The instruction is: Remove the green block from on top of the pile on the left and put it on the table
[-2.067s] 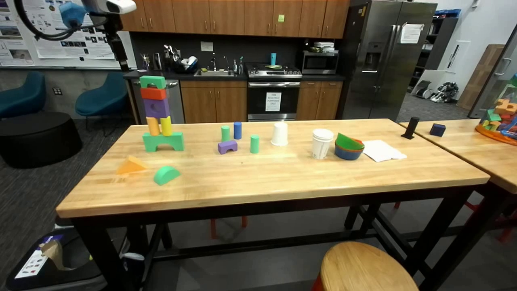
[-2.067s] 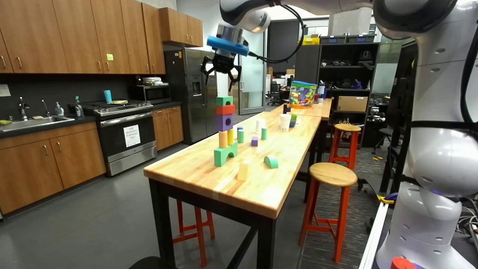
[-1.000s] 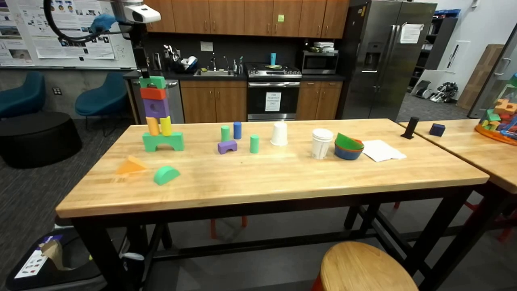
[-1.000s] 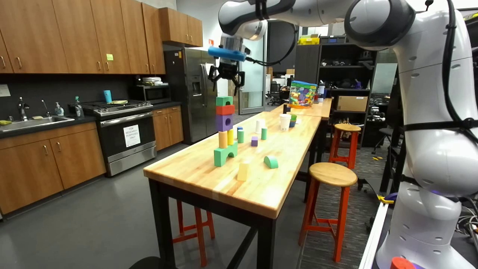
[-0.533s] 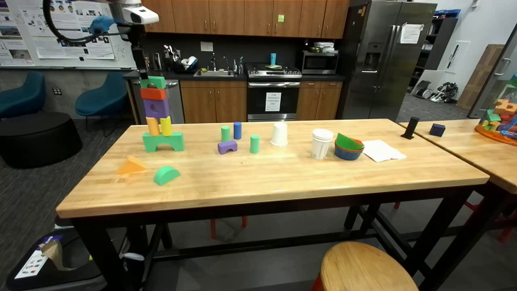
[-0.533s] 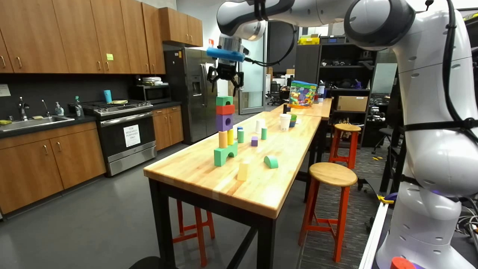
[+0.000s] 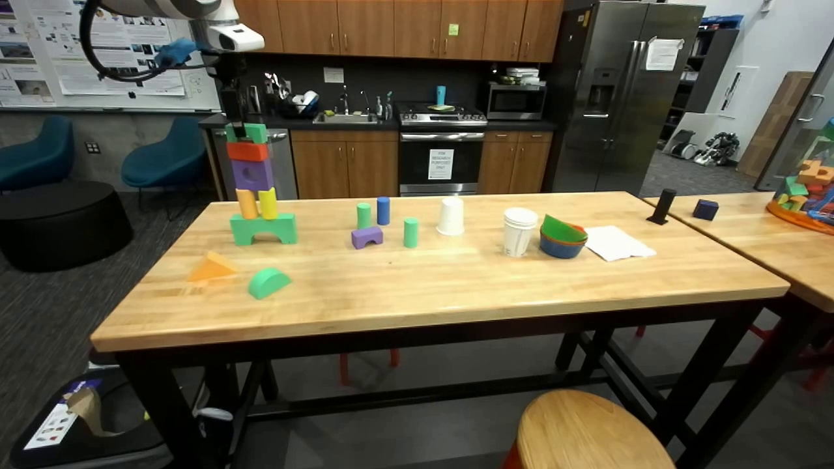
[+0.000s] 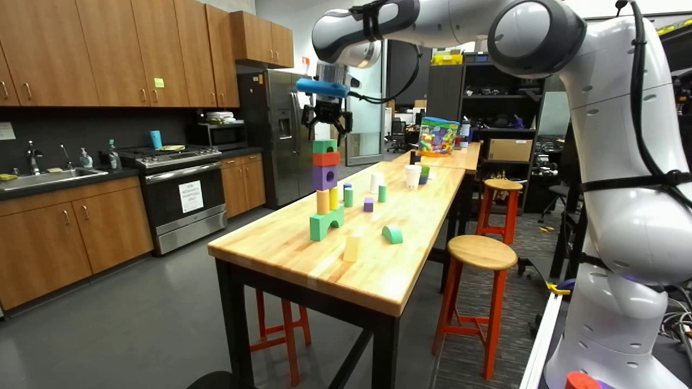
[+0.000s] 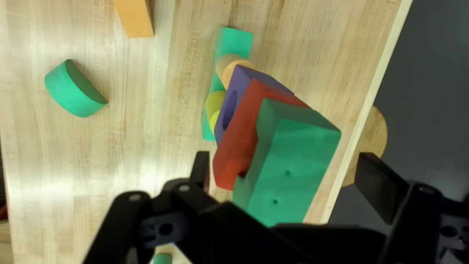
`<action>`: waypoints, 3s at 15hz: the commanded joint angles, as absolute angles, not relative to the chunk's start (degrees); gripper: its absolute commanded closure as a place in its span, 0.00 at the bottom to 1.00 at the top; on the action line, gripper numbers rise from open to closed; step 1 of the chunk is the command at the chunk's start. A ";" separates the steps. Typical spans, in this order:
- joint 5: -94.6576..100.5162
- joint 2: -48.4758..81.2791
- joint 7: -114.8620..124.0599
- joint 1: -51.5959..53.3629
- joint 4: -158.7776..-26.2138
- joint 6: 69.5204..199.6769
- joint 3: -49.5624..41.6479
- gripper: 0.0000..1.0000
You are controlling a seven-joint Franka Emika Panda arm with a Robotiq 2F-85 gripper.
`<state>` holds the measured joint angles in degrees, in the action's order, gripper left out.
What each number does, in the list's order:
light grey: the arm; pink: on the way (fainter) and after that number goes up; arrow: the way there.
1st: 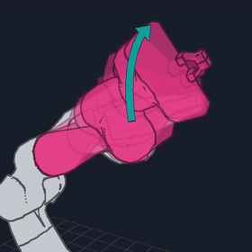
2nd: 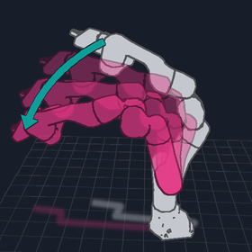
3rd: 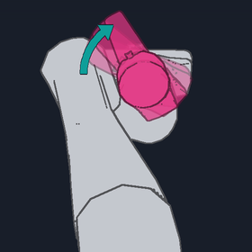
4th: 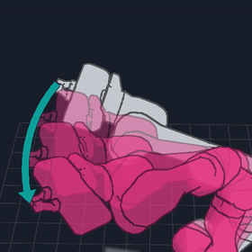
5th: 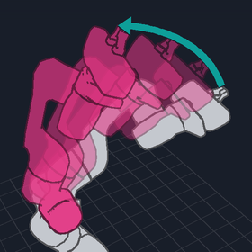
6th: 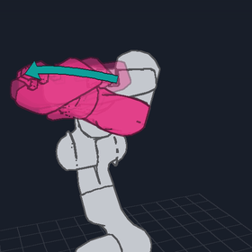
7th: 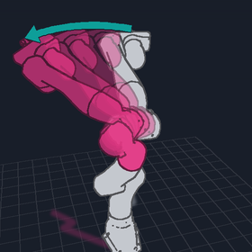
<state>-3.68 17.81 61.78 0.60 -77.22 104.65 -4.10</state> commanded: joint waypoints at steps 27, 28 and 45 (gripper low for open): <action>-4.12 17.19 66.02 0.38 -73.84 106.30 -3.79 0.84; -3.87 16.56 65.52 0.54 -73.88 106.23 -3.69 0.84; 4.08 -5.53 59.21 -4.83 -105.40 116.21 -8.34 0.84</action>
<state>1.94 -0.21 60.13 -3.02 -94.39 111.16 -8.64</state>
